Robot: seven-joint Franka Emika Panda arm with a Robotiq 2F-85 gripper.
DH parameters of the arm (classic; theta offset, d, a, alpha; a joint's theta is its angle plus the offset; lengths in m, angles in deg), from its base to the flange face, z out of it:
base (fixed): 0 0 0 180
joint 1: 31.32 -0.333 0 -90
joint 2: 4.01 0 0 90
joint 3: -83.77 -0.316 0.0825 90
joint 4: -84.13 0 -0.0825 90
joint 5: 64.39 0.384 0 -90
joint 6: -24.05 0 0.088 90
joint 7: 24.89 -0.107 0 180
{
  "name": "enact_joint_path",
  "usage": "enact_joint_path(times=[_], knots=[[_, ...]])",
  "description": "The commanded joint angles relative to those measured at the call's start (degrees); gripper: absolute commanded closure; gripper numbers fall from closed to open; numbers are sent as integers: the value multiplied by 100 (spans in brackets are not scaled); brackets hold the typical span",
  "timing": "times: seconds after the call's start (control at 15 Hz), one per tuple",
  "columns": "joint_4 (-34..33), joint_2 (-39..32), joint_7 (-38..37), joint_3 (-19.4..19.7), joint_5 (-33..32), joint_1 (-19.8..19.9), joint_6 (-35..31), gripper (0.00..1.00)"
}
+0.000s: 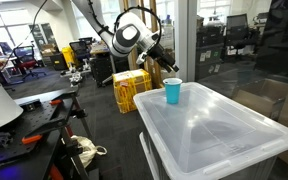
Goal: Put the brown marker inside the cup
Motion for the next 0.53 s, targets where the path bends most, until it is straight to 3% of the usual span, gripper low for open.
enact_joint_path(times=[0.0, 0.47], knots=[[317, 882, 443, -415, -423, 550, 75, 0], [660, 1904, 933, -1283, -1017, 1787, 115, 0]])
